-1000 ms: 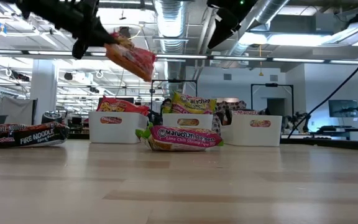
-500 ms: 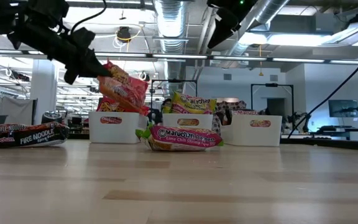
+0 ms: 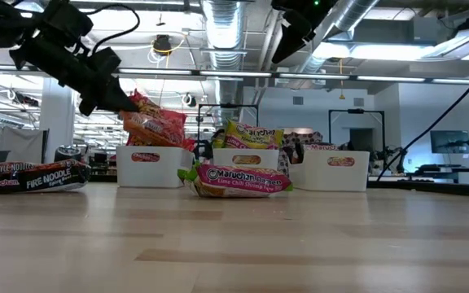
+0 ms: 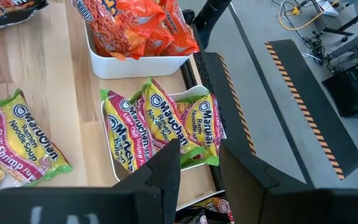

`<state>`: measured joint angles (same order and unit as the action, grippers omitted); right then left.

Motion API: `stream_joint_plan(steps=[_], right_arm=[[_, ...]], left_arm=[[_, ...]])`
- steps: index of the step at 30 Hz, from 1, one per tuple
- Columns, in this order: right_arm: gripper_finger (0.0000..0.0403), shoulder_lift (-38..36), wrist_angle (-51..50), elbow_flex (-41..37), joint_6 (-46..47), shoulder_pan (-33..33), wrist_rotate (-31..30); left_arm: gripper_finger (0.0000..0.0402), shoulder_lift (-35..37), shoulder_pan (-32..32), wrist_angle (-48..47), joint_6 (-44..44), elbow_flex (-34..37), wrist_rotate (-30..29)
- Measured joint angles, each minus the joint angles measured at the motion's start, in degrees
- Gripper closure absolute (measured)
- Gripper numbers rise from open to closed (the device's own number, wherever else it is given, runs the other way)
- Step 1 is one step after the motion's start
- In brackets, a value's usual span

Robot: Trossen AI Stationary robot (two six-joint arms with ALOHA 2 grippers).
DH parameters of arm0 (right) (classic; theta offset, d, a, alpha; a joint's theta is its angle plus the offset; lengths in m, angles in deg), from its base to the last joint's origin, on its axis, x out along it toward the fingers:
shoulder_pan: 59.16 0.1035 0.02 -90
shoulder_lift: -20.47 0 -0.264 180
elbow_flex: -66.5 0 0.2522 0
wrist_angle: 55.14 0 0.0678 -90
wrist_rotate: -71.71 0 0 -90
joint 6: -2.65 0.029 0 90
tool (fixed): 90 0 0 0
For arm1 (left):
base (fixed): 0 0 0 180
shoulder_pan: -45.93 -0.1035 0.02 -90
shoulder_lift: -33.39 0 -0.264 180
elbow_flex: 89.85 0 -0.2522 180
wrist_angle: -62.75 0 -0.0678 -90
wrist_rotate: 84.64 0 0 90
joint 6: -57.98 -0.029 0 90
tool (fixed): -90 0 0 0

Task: Sort Maruchan noodles
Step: Put the orange noodle pack into the left white bin

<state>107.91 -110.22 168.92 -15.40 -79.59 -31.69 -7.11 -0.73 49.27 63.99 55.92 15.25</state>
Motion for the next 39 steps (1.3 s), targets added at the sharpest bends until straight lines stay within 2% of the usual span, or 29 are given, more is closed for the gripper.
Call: stream_joint_plan(steps=[11,15,19,27,39], right_arm=[[0.0269,0.00,0.04,0.00,0.07,0.00,0.02],[0.0269,0.00,0.04,0.00,0.15,0.00,0.02],[0.0269,0.00,0.04,0.00,0.20,0.00,0.03],[0.0269,0.00,0.03,0.00,0.20,0.00,0.02],[0.0269,0.00,0.04,0.01,0.17,0.00,0.04]], left_arm=[[0.0395,-5.35,-3.01,1.30,-4.28,-0.04,-4.70],[0.0395,-5.64,-3.22,3.66,-4.81,-0.01,-3.97],[0.0395,-5.61,-3.22,7.21,-5.15,0.00,-0.07],[0.0395,-5.58,-3.22,3.77,-8.71,-0.02,4.03],[0.0395,-5.58,-3.21,3.53,-19.36,-0.02,0.10]])
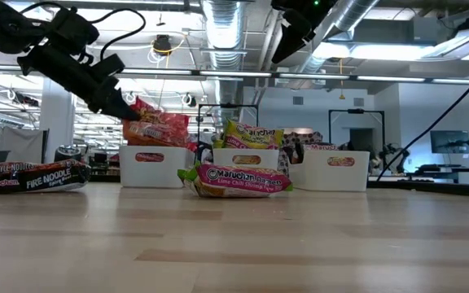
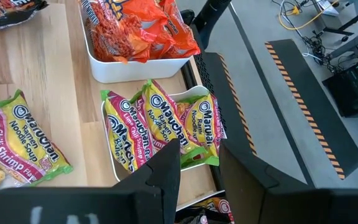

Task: Sort Maruchan noodles
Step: Put the orange noodle pack into the left white bin

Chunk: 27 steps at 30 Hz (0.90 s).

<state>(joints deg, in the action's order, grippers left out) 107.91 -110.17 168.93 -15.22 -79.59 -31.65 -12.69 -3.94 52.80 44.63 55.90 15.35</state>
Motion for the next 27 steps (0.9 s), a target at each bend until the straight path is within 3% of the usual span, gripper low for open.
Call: stream_joint_plan(steps=[7,14,21,27], right_arm=[[0.0269,0.00,0.10,-0.01,0.56,0.00,0.00],[0.0268,0.00,0.28,-0.01,1.36,0.00,0.00],[0.0268,0.00,0.83,-0.01,1.44,0.00,0.00],[0.0268,0.01,0.83,-0.01,2.36,0.01,0.00]], left_arm=[[0.0395,0.00,-1.26,-0.46,-1.06,0.00,0.52],[0.0395,0.01,-1.69,-5.06,-3.24,-0.09,6.76],[0.0390,-0.02,-1.60,-3.48,-2.76,-0.04,0.32],[0.0365,-0.04,-1.65,-3.49,1.01,-0.04,-1.31]])
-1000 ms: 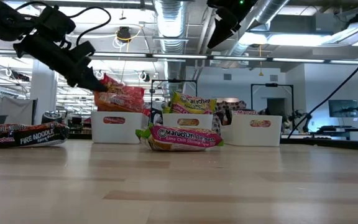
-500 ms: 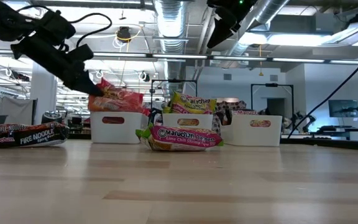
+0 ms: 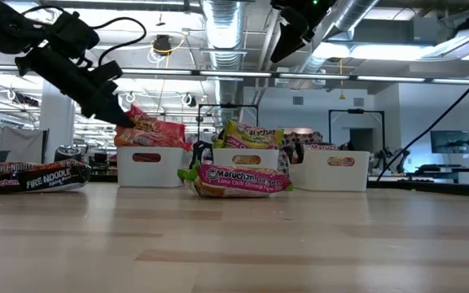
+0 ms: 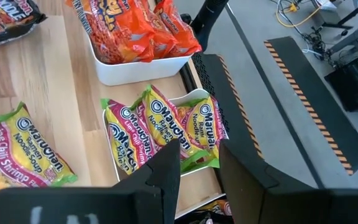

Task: Sort Maruchan noodles
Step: Put the orange noodle pack into the left white bin

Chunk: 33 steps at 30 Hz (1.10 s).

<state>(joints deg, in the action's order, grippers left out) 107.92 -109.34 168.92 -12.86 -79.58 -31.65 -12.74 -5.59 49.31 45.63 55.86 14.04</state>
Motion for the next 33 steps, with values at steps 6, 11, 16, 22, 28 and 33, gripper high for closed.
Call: stream_joint_plan(steps=[6,11,16,22,28,33], right_arm=[[0.0268,0.02,-0.02,0.00,1.11,-0.01,0.00],[0.0268,0.02,-0.02,0.00,1.09,-0.01,0.00],[0.0268,0.02,-0.02,0.00,1.07,-0.01,0.00],[0.0268,0.02,-0.02,0.00,1.04,-0.01,0.00],[0.0268,0.02,-0.15,0.00,0.92,0.02,0.00],[0.0269,0.02,-0.83,0.00,0.94,-0.01,0.00]], left_arm=[[0.0318,-0.02,0.00,0.03,7.48,0.02,-0.45],[0.0272,-0.02,0.00,1.36,15.55,0.04,1.35],[0.0240,0.00,0.00,5.29,23.06,0.07,1.27],[0.0228,0.00,0.00,6.67,25.33,-0.96,0.23],[0.0228,0.02,0.00,6.68,22.56,-4.79,-3.51],[0.0228,0.04,0.00,6.78,28.68,-10.19,-1.57]])
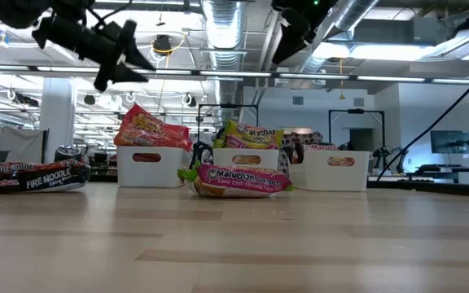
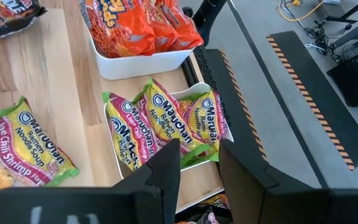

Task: Sort Maruchan noodles
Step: Put the orange noodle pack into the left white bin

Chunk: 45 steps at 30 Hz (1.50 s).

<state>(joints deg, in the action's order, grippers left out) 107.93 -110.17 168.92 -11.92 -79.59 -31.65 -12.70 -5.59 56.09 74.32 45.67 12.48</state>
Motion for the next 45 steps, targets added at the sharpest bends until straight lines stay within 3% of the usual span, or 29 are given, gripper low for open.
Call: stream_joint_plan(steps=[4,7,13,22,30,37,45], right_arm=[[0.0269,0.00,-0.86,0.00,0.08,0.00,0.00],[0.0269,0.00,-0.81,0.00,0.88,0.00,0.02],[0.0269,0.00,-0.76,0.01,1.20,0.01,0.24],[0.0269,0.00,-0.72,0.02,1.18,0.02,0.35],[0.0269,0.00,-0.72,0.00,1.18,0.02,0.35],[0.0269,0.00,-0.68,0.00,1.18,0.01,0.35],[0.0269,0.00,0.15,0.00,1.14,0.02,0.35]], left_arm=[[0.0228,0.05,0.57,0.01,9.37,-2.40,9.34],[0.0228,0.03,2.64,-2.49,13.59,-2.43,10.58],[0.0228,-2.33,10.19,-13.70,15.62,-2.38,2.14],[0.0228,-10.00,19.17,-15.59,20.99,-2.38,-7.98],[0.0228,-12.72,20.63,-16.04,26.97,-2.38,-16.02],[0.0228,-12.97,20.46,-18.99,27.44,-2.56,-19.68],[0.0228,-15.79,19.89,-17.91,25.80,-2.60,-19.81]])
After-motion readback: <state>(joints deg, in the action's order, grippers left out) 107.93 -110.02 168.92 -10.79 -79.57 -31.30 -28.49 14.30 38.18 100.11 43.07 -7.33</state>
